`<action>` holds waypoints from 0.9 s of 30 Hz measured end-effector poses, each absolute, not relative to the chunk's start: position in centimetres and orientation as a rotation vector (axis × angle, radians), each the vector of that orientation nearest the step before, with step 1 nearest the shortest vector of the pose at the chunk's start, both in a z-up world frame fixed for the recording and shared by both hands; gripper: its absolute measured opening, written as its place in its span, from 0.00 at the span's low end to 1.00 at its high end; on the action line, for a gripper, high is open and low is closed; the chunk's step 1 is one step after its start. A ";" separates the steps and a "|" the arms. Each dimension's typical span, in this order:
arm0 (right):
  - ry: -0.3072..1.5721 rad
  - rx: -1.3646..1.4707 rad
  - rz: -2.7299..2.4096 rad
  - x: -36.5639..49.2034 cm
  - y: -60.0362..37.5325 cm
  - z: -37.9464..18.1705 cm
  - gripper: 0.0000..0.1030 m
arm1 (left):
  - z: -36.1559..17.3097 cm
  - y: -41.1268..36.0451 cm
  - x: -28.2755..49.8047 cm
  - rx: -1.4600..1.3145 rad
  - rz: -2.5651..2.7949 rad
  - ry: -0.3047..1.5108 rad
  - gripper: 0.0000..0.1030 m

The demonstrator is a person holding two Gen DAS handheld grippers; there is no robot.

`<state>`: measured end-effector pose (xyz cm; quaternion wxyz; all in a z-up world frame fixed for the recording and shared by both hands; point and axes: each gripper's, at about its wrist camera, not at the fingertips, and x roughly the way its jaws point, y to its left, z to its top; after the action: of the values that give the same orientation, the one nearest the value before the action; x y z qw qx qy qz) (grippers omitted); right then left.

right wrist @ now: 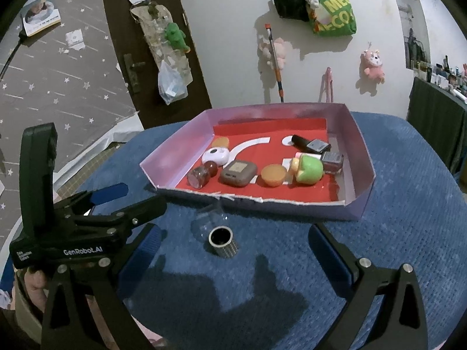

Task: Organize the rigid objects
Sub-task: 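Withdraw both grippers from the box toward the mesh cylinder and clear cup, then grasp the clear plastic cup with the left gripper while the right gripper grasps the metal mesh cylinder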

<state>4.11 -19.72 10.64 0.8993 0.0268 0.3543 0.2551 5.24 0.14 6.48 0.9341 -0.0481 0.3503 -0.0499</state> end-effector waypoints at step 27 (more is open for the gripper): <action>0.822 -0.092 0.497 4.6 -16.6 6.3 0.61 | 3.7 -0.1 5.3 -0.078 -0.154 0.777 0.79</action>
<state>4.63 -16.64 6.33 0.8858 -0.0445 0.3953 0.2389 5.32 -0.11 3.73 0.9219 -0.0378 0.3782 -0.0750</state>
